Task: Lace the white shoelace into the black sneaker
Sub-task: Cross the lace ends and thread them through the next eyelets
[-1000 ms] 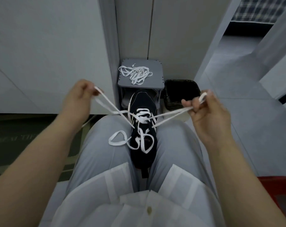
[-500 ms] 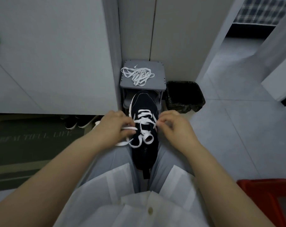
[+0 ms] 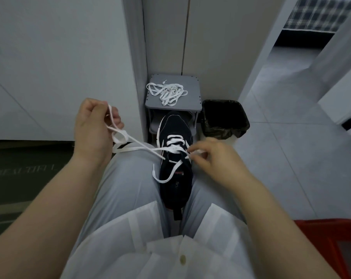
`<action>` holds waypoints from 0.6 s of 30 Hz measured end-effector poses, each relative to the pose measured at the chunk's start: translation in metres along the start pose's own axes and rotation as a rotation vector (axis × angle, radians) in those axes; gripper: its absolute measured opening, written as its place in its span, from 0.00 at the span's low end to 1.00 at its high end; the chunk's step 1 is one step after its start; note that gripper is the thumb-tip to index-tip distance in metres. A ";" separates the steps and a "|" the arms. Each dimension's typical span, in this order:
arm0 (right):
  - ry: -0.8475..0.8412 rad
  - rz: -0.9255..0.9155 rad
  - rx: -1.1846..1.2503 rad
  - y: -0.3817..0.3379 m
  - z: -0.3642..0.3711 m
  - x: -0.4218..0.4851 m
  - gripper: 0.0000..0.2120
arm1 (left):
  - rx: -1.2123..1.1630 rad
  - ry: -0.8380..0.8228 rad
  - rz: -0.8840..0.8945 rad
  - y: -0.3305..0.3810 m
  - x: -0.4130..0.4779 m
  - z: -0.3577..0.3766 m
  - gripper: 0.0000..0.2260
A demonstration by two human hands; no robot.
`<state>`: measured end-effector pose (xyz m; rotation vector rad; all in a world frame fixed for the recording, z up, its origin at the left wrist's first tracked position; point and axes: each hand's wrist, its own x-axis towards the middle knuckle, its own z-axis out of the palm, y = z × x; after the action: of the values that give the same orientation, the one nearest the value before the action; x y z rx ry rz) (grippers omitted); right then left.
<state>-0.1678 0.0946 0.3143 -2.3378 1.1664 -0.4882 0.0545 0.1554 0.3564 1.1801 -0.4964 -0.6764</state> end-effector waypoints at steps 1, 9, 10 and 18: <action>-0.019 0.026 -0.068 0.003 0.007 -0.001 0.06 | -0.005 0.031 0.016 -0.001 0.000 -0.001 0.10; 0.151 0.098 0.220 0.010 0.006 0.000 0.06 | 1.001 -0.666 0.282 -0.045 -0.004 -0.014 0.08; 0.187 0.112 0.325 0.007 0.002 0.001 0.07 | 1.104 -0.742 0.296 -0.053 -0.007 -0.013 0.09; 0.278 0.211 1.469 -0.014 -0.024 -0.003 0.09 | 1.227 -0.710 0.391 -0.065 -0.007 -0.010 0.08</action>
<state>-0.1726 0.0978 0.3413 -0.8866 0.6738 -1.1078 0.0424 0.1521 0.2921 1.8633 -1.8670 -0.3943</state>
